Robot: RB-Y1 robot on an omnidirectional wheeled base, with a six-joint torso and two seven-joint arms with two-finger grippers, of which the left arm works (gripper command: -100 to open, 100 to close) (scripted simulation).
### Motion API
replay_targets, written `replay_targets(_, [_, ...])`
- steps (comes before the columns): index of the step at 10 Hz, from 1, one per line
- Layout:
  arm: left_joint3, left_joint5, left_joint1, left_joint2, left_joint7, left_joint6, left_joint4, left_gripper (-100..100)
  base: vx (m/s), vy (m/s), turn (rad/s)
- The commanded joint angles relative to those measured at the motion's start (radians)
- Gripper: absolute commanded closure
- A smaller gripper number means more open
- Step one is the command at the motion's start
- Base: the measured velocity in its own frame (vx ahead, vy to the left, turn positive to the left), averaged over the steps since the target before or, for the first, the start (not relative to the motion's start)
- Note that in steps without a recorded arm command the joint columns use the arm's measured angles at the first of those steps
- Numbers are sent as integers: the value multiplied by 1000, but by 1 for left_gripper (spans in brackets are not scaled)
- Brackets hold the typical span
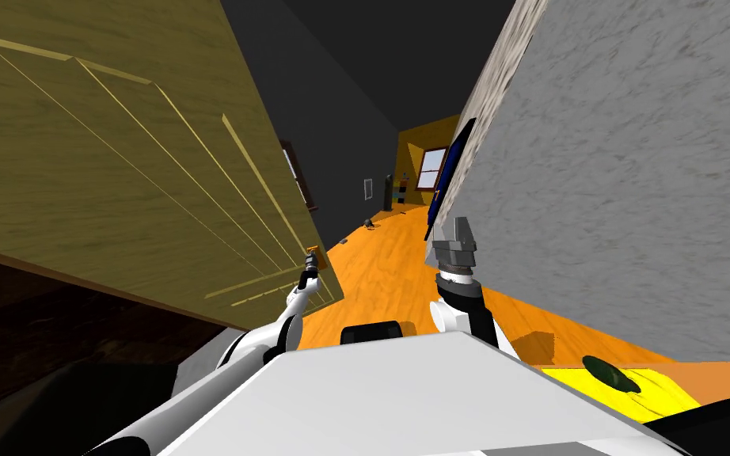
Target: Push the door open
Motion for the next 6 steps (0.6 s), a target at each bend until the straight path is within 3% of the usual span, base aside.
replay_targets(1, [15,-2,-11,13,-1,-7,15,100,199,-91,136])
replay_targets(4, [32,-9,-15,10,-6,-9,20,100,202,-97,116])
replay_targets(5, [29,-8,-6,5,-8,-1,11,100,78,-37,45])
replay_targets(6, [46,-2,-4,14,-13,-3,11,100,134,-54,40])
